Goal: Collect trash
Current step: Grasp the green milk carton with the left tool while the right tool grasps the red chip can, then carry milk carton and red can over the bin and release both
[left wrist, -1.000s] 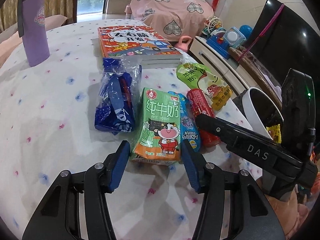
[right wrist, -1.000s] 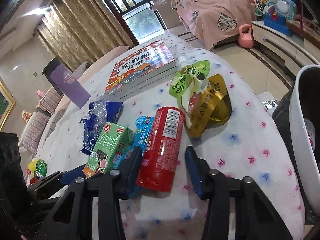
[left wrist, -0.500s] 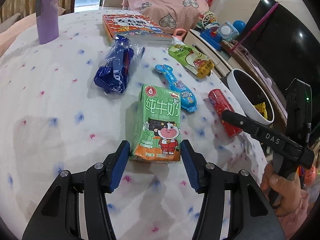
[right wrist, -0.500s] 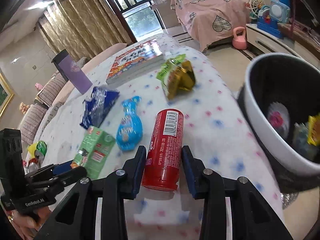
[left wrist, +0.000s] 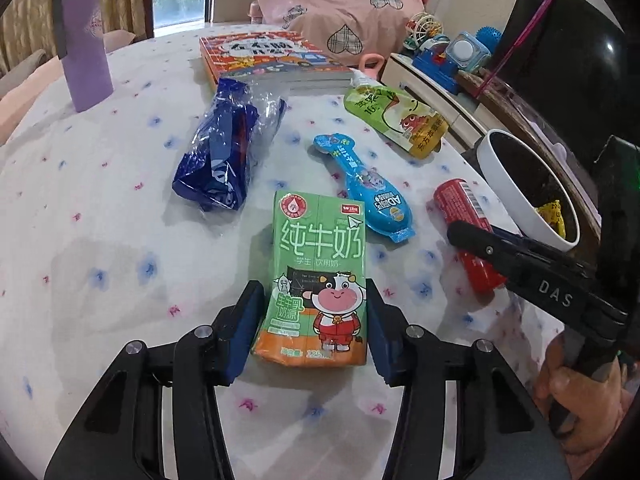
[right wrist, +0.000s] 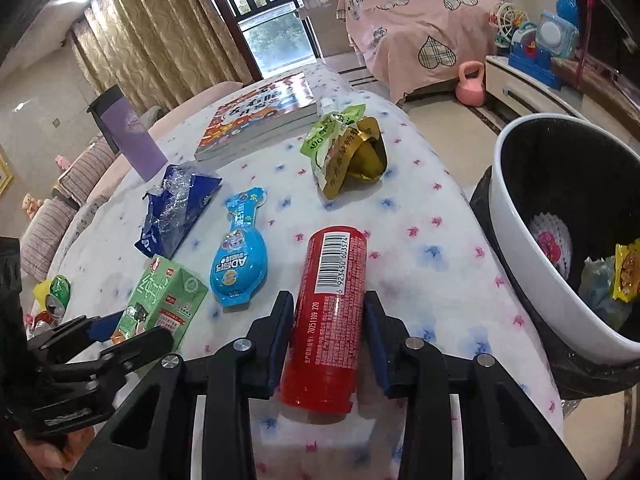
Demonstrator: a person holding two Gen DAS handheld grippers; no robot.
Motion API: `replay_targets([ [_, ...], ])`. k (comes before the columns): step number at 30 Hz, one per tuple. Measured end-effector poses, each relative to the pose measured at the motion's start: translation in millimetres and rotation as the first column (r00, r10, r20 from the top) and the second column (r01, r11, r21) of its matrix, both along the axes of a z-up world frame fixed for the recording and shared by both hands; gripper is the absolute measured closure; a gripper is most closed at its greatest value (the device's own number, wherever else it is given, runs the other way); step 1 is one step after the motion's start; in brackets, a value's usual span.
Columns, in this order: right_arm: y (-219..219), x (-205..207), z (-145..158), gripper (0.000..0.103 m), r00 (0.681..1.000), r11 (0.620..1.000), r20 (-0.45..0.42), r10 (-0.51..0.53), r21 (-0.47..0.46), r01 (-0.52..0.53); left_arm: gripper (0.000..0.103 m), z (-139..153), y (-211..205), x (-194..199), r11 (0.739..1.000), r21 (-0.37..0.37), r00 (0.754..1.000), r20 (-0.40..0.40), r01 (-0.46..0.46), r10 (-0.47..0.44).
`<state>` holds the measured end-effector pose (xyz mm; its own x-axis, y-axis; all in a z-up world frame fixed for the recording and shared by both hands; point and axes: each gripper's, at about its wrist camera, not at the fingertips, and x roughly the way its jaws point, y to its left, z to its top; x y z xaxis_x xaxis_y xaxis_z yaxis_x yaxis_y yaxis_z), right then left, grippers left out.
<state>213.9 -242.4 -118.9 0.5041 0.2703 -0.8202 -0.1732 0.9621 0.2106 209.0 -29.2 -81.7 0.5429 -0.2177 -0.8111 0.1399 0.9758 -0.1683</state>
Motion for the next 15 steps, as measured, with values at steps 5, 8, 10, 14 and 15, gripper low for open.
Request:
replay_targets([
  [5,-9,-12,7,0.068,1.000,1.000,0.024,-0.001,0.024,0.001,0.055,12,-6,-10,1.000,-0.014,1.000,0.018,0.014,-0.014],
  [8,-21,-21,17,0.068,0.999,0.999,0.042,-0.018,0.051,0.016,0.055,23,-19,-14,0.999,-0.023,0.998,0.039,0.043,-0.042],
  [10,-30,-26,25,0.068,0.998,0.998,0.058,-0.032,0.062,0.028,0.055,30,-30,-16,0.997,-0.036,0.997,0.051,0.065,-0.064],
  [14,-51,-37,42,0.068,0.994,0.995,0.087,-0.065,0.082,0.058,0.055,39,-56,-16,0.991,-0.053,0.991,0.066,0.122,-0.118],
  [15,-56,-39,45,0.068,0.993,0.994,0.094,-0.074,0.084,0.066,0.055,41,-63,-16,0.989,-0.053,0.989,0.069,0.138,-0.134],
])
